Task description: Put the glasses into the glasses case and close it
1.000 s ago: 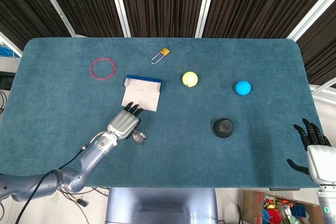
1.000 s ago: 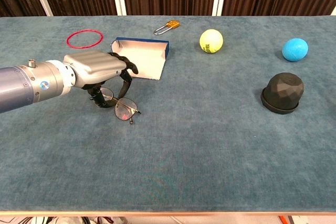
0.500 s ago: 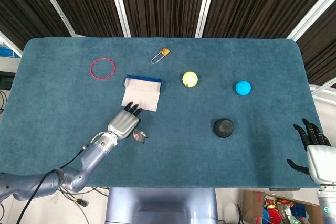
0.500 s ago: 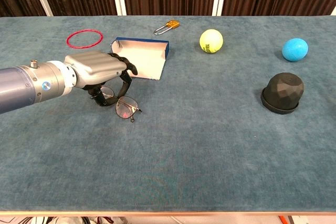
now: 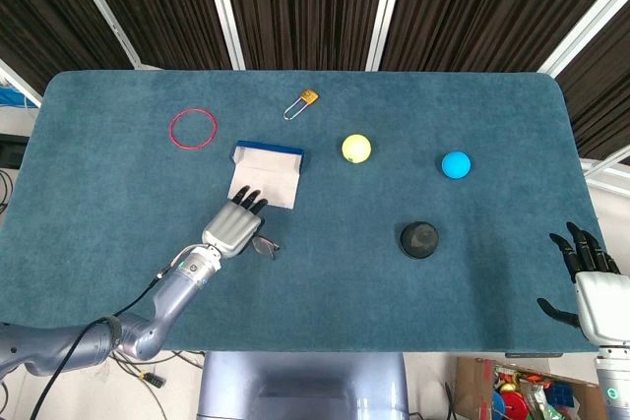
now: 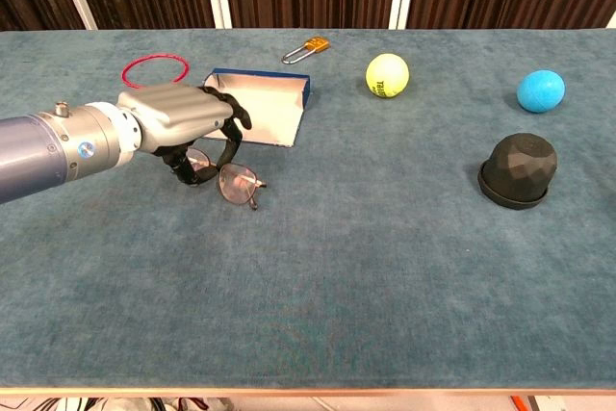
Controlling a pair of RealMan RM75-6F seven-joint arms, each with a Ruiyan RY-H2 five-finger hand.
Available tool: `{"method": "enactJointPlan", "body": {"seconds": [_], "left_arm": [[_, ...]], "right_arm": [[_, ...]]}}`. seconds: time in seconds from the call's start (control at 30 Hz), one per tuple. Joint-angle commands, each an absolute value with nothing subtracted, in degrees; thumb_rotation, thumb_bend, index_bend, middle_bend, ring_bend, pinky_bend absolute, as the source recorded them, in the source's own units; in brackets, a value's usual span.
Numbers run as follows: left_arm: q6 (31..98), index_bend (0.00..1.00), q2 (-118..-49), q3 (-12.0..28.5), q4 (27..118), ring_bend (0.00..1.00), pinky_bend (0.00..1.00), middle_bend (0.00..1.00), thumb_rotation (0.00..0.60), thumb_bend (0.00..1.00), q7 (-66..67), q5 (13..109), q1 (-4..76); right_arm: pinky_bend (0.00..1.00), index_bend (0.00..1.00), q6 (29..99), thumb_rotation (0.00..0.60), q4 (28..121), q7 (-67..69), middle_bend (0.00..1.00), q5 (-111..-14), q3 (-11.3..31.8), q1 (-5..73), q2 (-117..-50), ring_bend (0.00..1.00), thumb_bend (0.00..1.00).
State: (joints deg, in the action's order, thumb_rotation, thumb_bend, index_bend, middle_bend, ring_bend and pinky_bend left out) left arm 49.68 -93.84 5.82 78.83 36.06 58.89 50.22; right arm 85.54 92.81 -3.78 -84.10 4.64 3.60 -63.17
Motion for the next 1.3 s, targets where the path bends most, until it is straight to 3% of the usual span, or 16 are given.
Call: {"method": "enactJointPlan", "body": {"seconds": [0.03,0.73,1.3], "left_arm": [[50.3,0.60,-93.7,6.6,79.5,0.00,0.00,0.14,0.600,0.45,37.3,57.3,50.5],[54.4,0.61,-95.9,16.5,77.9,0.00,0.00,0.14,0.600,0.45,52.1,33.0,60.3],[52.4,0.61,-102.7,19.1,62.4,0.00,0.00,0.13,0.600,0.45,56.5,23.7,67.4]], "right_arm": [[0.24,0.16,85.5,0.600,92.8,-3.8,0.00,-84.1,4.6,3.6,-63.2,0.08,0.00],[0.24,0.16,85.0,0.600,93.1,-3.4,0.00,-83.6,4.6,3.6,-63.0,0.08,0.00],[0.24,0.16,84.6,0.600,93.9,-2.3,0.00,-83.3,4.5,3.4,-62.5,0.08,0.00]]}}
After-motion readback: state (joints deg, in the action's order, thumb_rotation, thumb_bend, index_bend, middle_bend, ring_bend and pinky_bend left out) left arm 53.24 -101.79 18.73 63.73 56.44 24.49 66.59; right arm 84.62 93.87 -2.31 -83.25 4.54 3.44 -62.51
